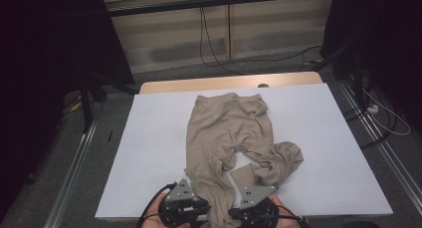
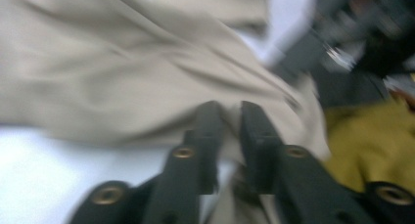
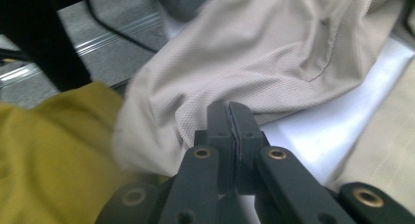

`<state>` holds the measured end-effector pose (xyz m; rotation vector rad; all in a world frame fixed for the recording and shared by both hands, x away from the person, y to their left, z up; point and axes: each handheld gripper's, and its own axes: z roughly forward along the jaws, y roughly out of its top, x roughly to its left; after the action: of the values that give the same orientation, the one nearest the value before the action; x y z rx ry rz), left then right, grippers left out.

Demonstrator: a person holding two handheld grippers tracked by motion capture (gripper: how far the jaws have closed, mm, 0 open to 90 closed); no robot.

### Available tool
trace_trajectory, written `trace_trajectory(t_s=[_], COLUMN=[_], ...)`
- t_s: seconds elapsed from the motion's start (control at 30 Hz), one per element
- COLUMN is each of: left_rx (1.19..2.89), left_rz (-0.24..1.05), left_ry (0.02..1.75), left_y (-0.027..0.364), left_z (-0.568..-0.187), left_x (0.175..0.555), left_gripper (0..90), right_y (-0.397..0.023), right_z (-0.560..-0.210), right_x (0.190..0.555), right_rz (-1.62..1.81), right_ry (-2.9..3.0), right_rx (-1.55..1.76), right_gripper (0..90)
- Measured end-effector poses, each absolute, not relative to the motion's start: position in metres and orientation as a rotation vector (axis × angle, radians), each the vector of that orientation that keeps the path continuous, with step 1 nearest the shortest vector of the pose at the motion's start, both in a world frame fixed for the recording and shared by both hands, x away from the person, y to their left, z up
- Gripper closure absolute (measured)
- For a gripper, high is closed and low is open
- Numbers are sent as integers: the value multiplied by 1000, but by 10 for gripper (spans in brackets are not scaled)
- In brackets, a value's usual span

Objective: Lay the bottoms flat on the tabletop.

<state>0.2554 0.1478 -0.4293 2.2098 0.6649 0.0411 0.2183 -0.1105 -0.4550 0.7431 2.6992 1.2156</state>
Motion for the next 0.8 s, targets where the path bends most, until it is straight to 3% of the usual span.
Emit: trace_trajectory(t_s=[0.07, 0.23, 0.3, 0.43, 0.5, 0.53, 0.7, 0.8], left_rx=[2204, 2267, 2283, 2294, 2297, 2298, 2292, 2287], left_rz=[97, 184, 193, 158, 109, 108, 93, 101], left_ry=[708, 750, 749, 733, 724, 719, 706, 723], left_y=[154, 157, 154, 144, 140, 138, 138, 140], left_z=[-429, -441, -445, -448, -448, -449, -448, -448], left_x=[262, 278, 283, 285, 284, 282, 278, 280], left_gripper=[673, 593, 594, 706, 848, 870, 882, 836], right_y=[-112, -114, -115, -102, -90, -84, -73, -77], right_z=[-454, -446, -442, -437, -440, -442, -452, -459], right_x=[213, 224, 232, 251, 259, 263, 283, 288], right_rz=[1223, 1276, 1292, 1287, 1233, 1196, 1106, 1058], right_ry=[2712, 2621, 2567, 2545, 2565, 2561, 2488, 2472], right_rx=[742, 806, 817, 779, 745, 738, 783, 830], right_gripper=[874, 654, 689, 821, 820, 801, 696, 649])
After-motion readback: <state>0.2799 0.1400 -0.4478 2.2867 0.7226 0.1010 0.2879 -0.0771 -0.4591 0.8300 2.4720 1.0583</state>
